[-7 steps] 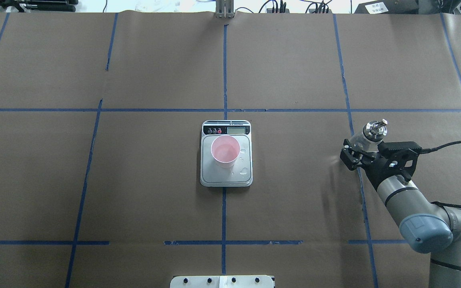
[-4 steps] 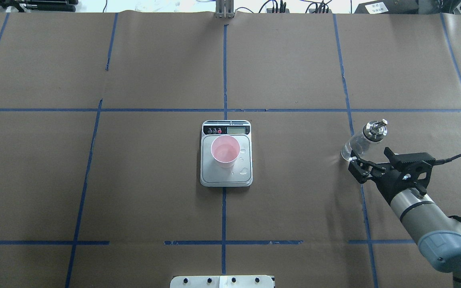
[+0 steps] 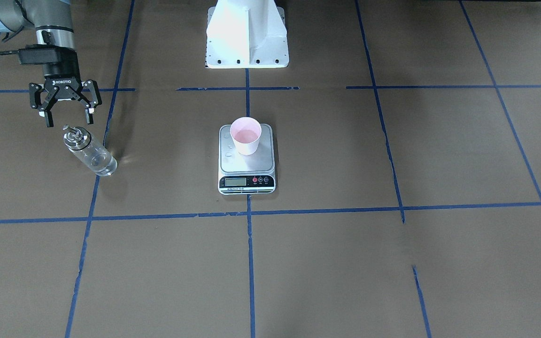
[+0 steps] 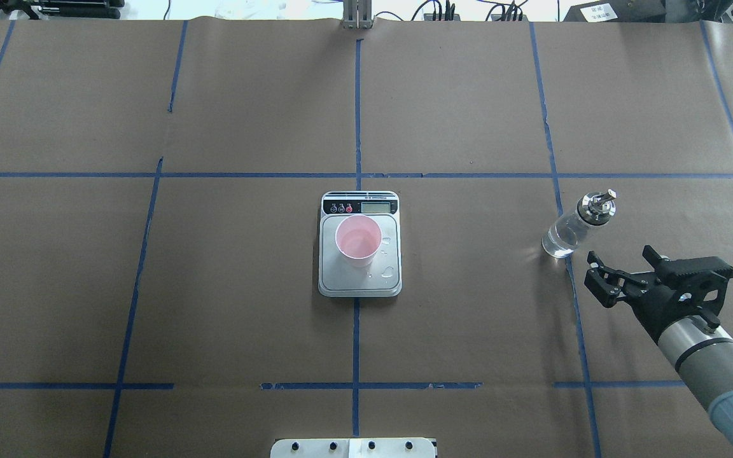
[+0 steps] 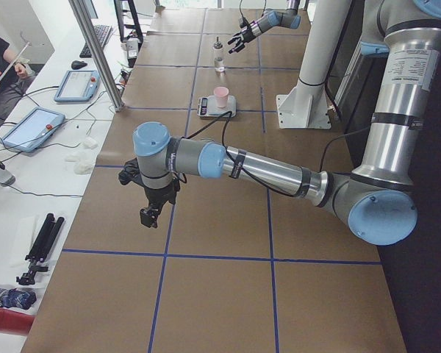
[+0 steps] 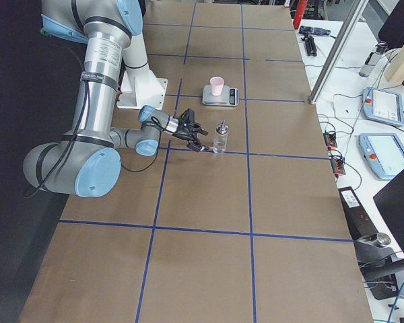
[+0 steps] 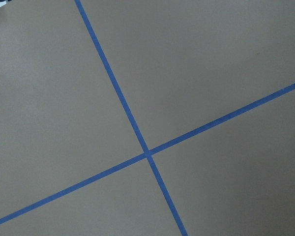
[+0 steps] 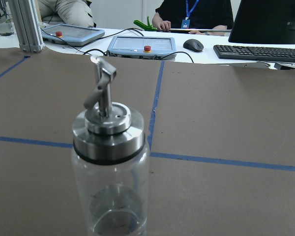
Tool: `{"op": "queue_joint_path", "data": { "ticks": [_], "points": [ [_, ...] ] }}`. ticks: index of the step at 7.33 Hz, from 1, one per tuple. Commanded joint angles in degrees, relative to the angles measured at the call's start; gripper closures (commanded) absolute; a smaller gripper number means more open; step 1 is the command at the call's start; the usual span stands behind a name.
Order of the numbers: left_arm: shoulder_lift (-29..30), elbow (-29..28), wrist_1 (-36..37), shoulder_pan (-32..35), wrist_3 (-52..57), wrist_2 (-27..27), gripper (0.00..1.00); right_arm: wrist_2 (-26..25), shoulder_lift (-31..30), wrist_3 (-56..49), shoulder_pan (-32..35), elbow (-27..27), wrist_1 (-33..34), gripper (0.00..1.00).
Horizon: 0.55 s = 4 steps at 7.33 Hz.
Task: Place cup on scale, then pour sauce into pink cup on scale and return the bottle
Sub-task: 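Open the right gripper and release the glass bottle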
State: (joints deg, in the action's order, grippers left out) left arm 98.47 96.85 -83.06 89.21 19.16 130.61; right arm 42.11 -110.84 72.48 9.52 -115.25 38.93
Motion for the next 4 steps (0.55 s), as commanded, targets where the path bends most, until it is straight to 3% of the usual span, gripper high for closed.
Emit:
{"op": "queue_joint_path", "data": {
  "ticks": [1,4],
  "points": [
    [0.0,0.0,0.0,0.0,0.0,0.0,0.00,0.7,-5.8,0.0,-0.2,-4.8,0.0,0.00],
    [-0.1,0.0,0.0,0.0,0.0,0.0,0.00,1.6,-10.3,-0.6,0.3,-10.7,0.5,0.00]
  ]
}}
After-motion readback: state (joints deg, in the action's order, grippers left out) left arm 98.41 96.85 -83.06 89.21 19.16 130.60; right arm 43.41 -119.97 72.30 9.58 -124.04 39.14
